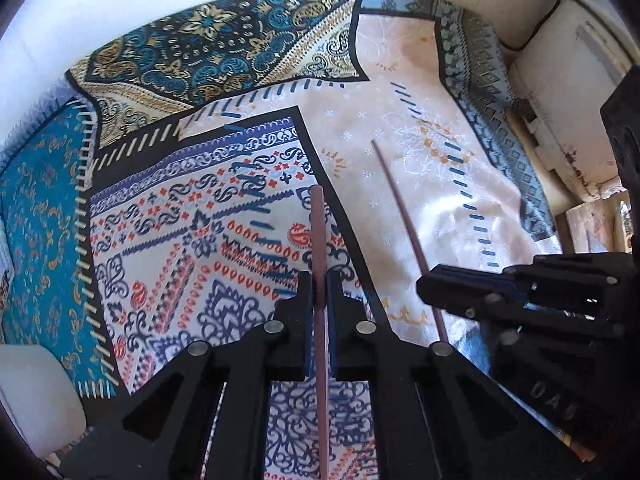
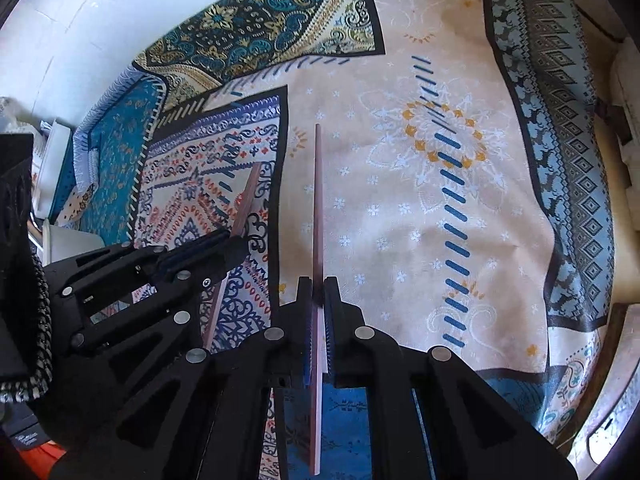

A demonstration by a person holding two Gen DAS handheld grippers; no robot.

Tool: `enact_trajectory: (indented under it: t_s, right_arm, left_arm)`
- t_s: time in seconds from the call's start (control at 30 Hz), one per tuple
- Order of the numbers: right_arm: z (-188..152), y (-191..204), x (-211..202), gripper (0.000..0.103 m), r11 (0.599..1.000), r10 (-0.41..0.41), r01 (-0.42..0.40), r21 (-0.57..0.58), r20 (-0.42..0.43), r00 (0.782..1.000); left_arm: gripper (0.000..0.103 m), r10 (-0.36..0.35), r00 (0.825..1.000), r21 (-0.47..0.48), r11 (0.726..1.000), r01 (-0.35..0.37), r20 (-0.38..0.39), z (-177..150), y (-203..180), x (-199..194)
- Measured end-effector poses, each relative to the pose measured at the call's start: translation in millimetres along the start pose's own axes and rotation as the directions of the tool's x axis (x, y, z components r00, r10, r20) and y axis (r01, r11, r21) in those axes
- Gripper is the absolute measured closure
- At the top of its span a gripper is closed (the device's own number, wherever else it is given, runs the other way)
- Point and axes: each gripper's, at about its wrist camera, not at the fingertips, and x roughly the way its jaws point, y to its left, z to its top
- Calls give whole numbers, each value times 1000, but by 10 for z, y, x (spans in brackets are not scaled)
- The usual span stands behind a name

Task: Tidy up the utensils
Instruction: 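Lift the reddish chopsticks with both grippers and carry them to the white cup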

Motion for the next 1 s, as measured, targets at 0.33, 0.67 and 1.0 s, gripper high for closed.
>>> enact_trajectory:
  t_s: [0.33,0.67,1.0]
  right_arm:
    - [-142,229,-586,98,1000,5,-2,-23,153,988]
    - [-334,678,-1140,98,994,18,16,-108,299,954]
    - [-361,1231,-1584,98,977,80,5,-212,392,916]
  left_arm:
    - [98,-12,987,-1,1000,12,162,-463,312,-832]
    - [98,-15,939,-60,998,38,344,-798,509,-1773]
    - [98,69,867,-135,991,-2,493,-960,855,-2478]
